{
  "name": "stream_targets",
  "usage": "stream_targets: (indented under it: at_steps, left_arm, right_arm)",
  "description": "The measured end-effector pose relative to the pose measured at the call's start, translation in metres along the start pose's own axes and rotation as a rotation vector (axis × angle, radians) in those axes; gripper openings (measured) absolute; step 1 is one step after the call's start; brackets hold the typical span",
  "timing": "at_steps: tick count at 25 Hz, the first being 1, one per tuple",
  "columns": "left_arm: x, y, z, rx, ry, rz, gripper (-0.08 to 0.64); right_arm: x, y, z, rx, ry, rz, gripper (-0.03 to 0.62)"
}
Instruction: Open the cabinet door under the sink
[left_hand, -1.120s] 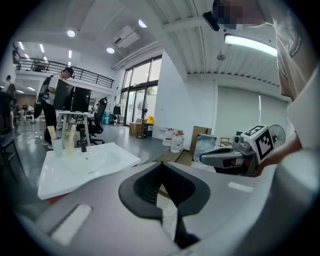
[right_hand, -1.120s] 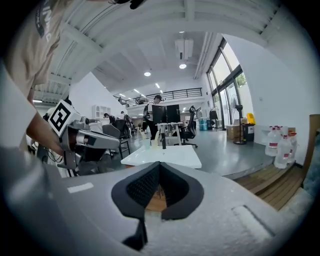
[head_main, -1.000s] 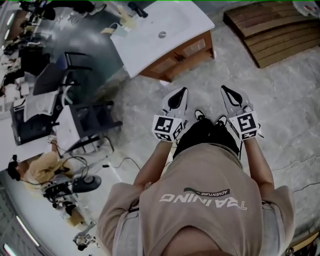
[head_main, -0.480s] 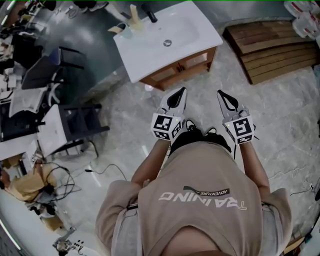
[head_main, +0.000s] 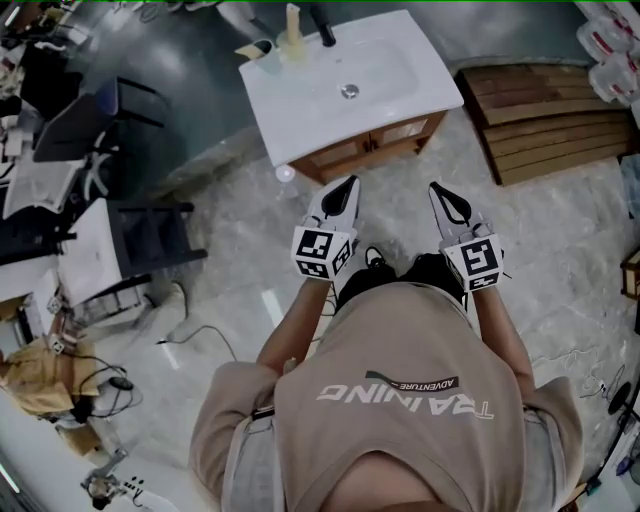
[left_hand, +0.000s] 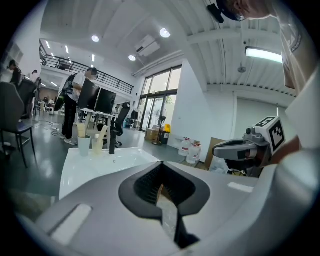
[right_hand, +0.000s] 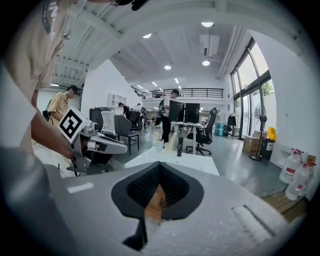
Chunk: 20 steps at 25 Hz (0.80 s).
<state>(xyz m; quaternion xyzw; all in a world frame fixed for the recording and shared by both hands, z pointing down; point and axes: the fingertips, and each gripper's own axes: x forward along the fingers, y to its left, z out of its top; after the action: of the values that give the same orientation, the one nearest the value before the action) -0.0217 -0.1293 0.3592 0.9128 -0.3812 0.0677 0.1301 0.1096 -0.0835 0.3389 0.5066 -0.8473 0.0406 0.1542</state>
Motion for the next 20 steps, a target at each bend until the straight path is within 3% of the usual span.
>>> stream_targets:
  at_steps: [11,16,20]
  left_arm:
    - [0.022,0.013,-0.004,-0.024,0.023,0.158,0.017]
    - [0.036,0.009,0.001,-0.007,0.034,0.252,0.017]
    - [0.048,0.000,-0.005,-0.045,0.028,0.302,0.017]
  right_arm:
    - [0.030,-0.043,0.014,-0.057,-0.043,0.120,0.002]
    - [0.030,-0.078,-0.006,-0.041,-0.021,0.176,0.002]
    - [0.028,-0.089,-0.017,-0.042,-0.048,0.230,0.002]
